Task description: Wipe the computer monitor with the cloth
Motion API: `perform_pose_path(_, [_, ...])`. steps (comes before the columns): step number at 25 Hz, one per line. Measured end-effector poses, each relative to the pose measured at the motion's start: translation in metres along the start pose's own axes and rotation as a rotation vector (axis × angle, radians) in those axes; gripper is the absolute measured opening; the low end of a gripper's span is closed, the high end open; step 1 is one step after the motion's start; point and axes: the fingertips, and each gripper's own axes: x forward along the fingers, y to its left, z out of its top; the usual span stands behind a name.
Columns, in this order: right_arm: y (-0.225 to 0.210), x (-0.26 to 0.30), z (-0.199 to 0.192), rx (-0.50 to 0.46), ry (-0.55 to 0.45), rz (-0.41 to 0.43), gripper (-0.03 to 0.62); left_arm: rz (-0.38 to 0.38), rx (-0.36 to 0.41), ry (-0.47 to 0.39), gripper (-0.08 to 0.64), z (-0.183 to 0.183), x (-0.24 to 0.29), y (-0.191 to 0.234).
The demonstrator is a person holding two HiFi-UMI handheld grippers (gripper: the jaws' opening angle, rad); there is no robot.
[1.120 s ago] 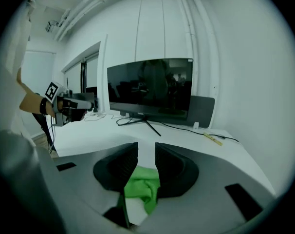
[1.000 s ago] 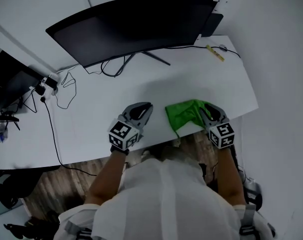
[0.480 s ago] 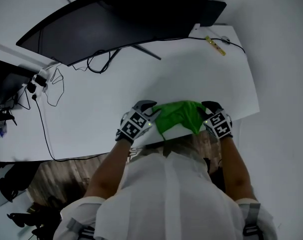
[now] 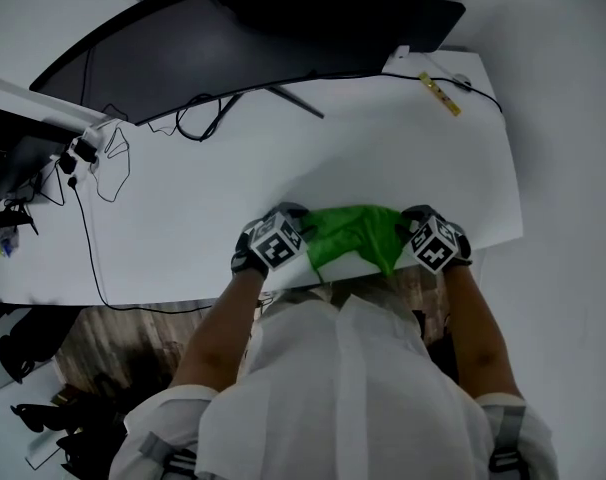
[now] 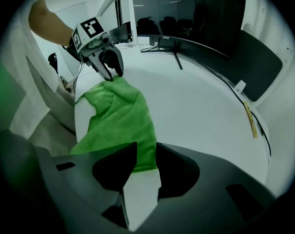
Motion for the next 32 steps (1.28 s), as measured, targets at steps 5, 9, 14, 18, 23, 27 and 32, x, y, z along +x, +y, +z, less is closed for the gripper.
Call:
perform_pose_path(5, [0.001, 0.008, -0.003, -0.060, 0.041, 0.019, 0.034, 0.058, 0.039, 0.040, 0.040, 0.002, 0.004, 0.010])
perform_pose_path(9, [-0.002, 0.005, 0.000, -0.040, 0.034, 0.028, 0.045, 0.081, 0.073, 0.056, 0.046, 0.004, 0.000, 0.013])
perform_pose_path(14, [-0.002, 0.007, -0.004, -0.053, 0.067, 0.069, 0.081, 0.078, 0.111, 0.103, 0.109, 0.001, 0.003, 0.010])
perform_pose_path(18, [-0.001, 0.010, -0.005, -0.072, 0.079, 0.098, 0.061, 0.048, 0.084, 0.108, 0.098, 0.000, 0.008, 0.010])
perform_pose_path(23, [-0.009, -0.003, 0.002, -0.070, 0.052, 0.087, 0.023, 0.063, 0.093, 0.099, 0.035, 0.000, -0.006, 0.020])
perform_pose_path(27, [-0.045, -0.039, 0.024, -0.055, -0.045, 0.012, 0.023, 0.119, 0.098, -0.014, 0.032, 0.018, -0.050, 0.050])
perform_pose_path(32, [-0.087, -0.092, 0.080, -0.157, -0.241, -0.159, 0.023, 0.321, 0.264, -0.167, 0.032, 0.060, -0.121, 0.085])
